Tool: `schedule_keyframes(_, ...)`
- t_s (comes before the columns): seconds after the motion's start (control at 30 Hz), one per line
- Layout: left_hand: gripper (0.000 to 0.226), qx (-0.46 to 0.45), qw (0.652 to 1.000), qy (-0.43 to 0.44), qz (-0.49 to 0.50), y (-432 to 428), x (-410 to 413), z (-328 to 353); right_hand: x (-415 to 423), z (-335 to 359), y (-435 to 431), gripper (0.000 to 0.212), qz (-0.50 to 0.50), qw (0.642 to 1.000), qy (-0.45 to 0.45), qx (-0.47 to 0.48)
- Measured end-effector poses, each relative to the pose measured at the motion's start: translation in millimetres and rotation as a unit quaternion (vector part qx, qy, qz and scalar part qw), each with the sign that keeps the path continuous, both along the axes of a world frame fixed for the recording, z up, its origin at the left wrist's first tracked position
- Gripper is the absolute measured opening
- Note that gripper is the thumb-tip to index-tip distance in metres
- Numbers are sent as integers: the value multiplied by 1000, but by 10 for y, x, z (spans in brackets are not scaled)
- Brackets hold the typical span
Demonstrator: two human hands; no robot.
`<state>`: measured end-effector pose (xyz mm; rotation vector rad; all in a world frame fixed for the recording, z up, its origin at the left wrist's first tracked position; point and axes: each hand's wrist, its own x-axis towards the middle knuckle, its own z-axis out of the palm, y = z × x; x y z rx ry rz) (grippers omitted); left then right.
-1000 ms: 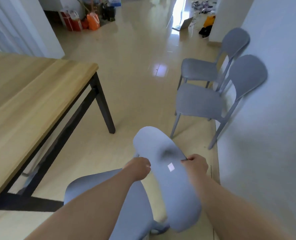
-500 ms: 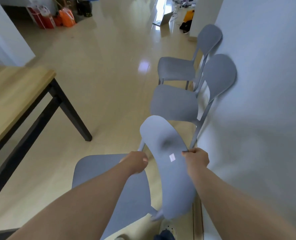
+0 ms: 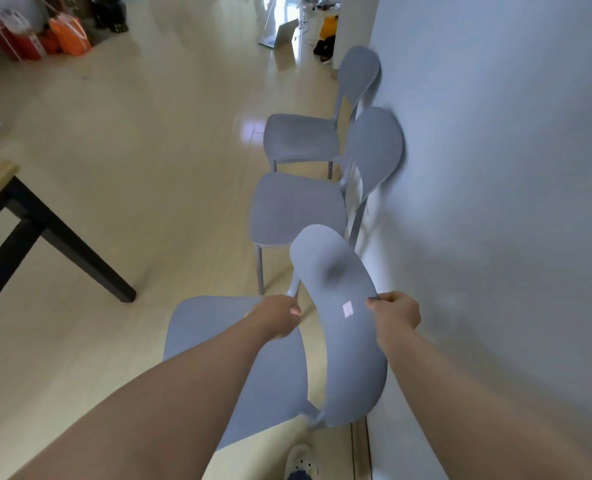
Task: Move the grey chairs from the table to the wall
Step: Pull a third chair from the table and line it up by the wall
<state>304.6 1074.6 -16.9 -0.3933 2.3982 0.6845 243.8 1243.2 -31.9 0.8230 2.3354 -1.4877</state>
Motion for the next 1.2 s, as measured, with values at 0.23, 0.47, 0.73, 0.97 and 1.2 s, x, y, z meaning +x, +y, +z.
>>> schedule_keyframes(0.23,38,-14,1000,-1,-26,276,-178,98,-134,67,506,15,-58,997,8,40)
schedule_keyframes(0.47,36,-2,999,-1,-47,526,-233,69,-78,3,819,37,-94,993,29,70)
schedule_keyframes(0.73,37,-8,998,-6,-68,644,-93,9,41,81,879,15,-30,993,-5,117)
schedule_keyframes(0.97,37,9,996,15,-86,617,186,86,508,-103,879,32,-34,992,-63,102)
schedule_keyframes(1.2,36,62,996,29,-56,418,739,82,1002,-92,789,35,-94,985,-44,137)
